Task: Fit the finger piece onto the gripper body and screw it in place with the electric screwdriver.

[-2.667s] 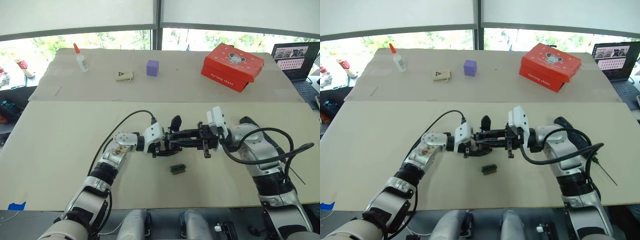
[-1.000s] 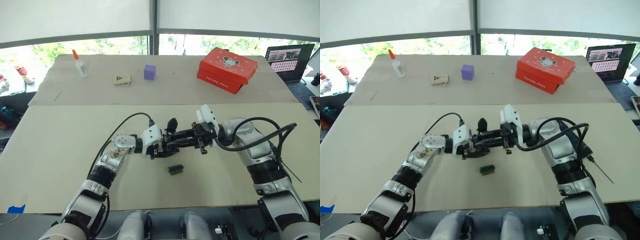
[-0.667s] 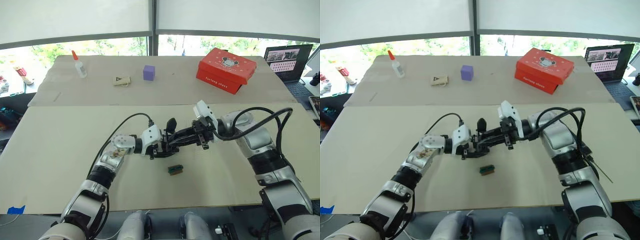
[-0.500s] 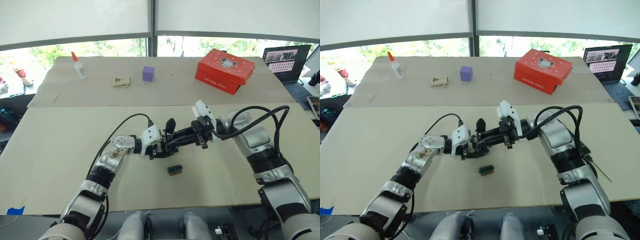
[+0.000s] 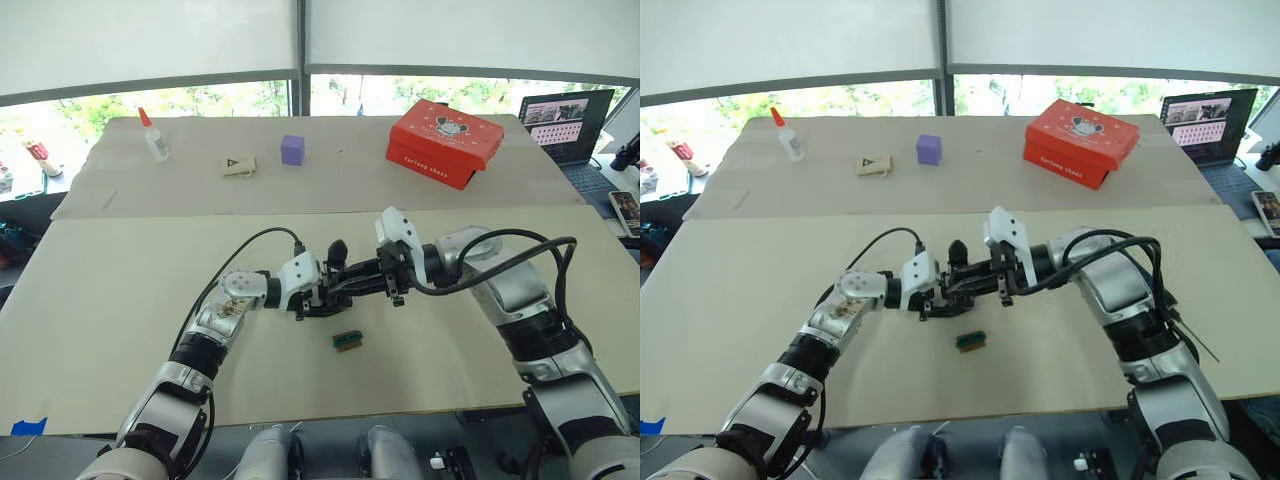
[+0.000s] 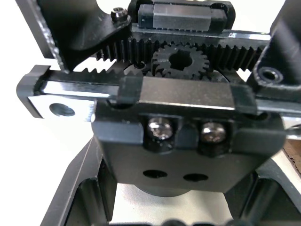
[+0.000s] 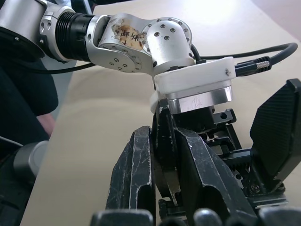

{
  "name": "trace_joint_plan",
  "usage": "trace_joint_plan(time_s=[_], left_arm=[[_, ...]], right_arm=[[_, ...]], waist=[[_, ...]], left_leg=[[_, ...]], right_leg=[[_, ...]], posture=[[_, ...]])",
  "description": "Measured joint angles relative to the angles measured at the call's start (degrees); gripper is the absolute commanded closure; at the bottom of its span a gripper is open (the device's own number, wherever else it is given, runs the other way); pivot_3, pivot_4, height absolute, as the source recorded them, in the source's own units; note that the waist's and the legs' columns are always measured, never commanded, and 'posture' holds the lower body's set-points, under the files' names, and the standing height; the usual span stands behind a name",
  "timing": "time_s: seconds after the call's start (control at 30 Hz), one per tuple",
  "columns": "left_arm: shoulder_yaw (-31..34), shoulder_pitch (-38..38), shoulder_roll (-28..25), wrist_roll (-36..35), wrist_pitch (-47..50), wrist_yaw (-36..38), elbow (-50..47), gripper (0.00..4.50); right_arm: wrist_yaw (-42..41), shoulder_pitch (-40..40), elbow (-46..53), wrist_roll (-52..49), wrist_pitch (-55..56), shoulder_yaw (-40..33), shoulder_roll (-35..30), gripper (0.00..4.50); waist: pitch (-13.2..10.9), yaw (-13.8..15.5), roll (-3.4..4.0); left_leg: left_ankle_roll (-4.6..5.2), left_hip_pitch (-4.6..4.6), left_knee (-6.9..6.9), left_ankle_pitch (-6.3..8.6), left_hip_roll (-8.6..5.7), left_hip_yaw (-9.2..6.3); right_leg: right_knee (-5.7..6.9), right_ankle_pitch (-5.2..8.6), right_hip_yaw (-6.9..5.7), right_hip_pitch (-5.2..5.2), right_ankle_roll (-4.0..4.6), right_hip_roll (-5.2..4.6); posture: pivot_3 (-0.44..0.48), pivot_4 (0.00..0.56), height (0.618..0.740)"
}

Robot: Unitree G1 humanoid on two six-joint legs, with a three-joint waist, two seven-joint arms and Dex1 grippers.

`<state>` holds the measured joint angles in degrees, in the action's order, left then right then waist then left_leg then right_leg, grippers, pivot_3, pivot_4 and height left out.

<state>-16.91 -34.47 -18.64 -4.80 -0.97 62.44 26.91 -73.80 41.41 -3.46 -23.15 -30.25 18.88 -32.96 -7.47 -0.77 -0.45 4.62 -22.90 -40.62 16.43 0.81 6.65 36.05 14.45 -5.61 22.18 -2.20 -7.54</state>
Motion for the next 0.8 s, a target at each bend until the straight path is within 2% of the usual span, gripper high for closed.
trace_joint_plan(time_s=[0.13,0.27,0.6,0.8], left_arm=[[0.1,0.0,0.0,0.0,0.2,0.0,0.2,2.16],[0.1,0.1,0.3,0.0,0.5,-0.4,0.2,2.16],[0.1,0.4,0.0,0.2,0.5,-0.4,0.1,2.16],[0.1,0.4,0.0,0.2,0.5,-0.5,0.1,2.16]], right_arm=[[-2.9,3.4,-4.3,0.5,-0.1,1.6,0.5,4.20],[-4.5,3.6,-5.8,1.1,2.2,1.7,0.5,4.20],[1.3,-0.2,1.2,1.1,-1.5,0.4,0.2,4.20],[0.6,0.6,0.1,1.1,-0.9,0.9,0.0,4.20]], waist=[[0.0,-0.1,0.02],[0.2,0.0,0.01],[0.5,-0.1,0.13],[0.5,-0.1,0.14]], left_leg=[[0.02,0.01,0.00,0.01,0.00,0.00],[0.04,0.03,0.00,0.02,0.00,0.00],[0.01,0.15,0.13,0.03,0.02,-0.01],[0.01,0.17,0.20,0.03,-0.01,0.04]], right_leg=[[0.00,0.00,0.02,0.00,0.01,0.00],[0.00,0.00,0.03,-0.02,0.01,-0.03],[0.00,0.03,0.00,-0.03,0.06,-0.46],[-0.01,0.04,-0.05,-0.03,0.07,-0.42]], posture=[[0.000,0.150,0.740],[0.000,0.150,0.740],[0.000,0.150,0.740],[0.000,0.150,0.740]])
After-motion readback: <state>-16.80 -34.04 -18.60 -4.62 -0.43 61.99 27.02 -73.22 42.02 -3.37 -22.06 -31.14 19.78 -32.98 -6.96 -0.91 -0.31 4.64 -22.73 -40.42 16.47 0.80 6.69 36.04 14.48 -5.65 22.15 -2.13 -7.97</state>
